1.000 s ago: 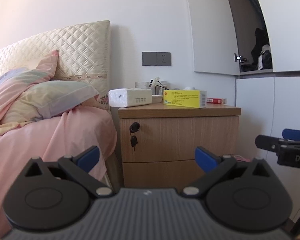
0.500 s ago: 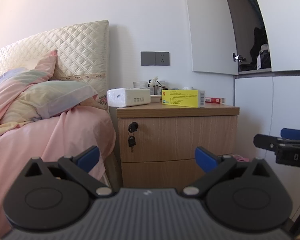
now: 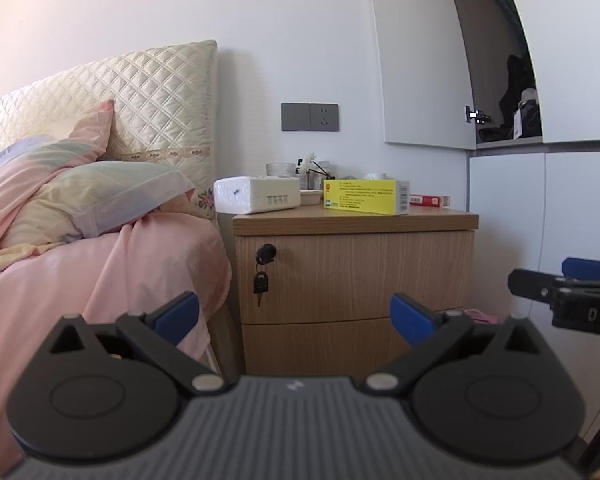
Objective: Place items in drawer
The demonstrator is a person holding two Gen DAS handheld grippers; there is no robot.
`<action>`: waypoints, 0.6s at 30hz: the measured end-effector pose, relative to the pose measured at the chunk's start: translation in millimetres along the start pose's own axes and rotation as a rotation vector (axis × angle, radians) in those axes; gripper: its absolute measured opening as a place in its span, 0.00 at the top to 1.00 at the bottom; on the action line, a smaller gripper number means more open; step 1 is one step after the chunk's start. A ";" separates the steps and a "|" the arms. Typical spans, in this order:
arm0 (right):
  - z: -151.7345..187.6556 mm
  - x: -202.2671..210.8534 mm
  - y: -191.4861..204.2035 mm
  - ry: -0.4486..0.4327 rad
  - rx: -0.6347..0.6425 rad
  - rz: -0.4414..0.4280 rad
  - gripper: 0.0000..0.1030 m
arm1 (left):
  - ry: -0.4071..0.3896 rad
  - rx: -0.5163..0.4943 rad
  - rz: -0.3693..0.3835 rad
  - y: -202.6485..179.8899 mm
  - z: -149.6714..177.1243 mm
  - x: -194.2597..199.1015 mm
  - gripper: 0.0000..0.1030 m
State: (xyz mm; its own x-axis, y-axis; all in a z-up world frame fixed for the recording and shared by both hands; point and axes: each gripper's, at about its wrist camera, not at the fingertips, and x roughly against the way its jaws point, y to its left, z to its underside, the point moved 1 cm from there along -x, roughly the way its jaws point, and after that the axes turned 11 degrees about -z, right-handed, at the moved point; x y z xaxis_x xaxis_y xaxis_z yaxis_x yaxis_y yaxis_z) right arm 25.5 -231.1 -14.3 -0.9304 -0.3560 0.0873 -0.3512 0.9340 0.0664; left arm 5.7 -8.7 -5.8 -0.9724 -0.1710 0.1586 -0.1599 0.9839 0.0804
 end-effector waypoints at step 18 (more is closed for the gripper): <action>0.2 -0.9 -0.7 0.004 0.006 0.009 0.15 | 0.003 0.004 0.003 2.0 -1.3 0.8 0.00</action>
State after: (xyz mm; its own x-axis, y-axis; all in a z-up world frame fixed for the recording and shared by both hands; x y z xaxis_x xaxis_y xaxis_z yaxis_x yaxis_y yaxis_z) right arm 26.5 -231.4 -14.7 -0.9329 -0.3481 0.0922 -0.3438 0.9372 0.0596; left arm 4.8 -6.9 -4.3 -0.9724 -0.1683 0.1613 -0.1578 0.9845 0.0761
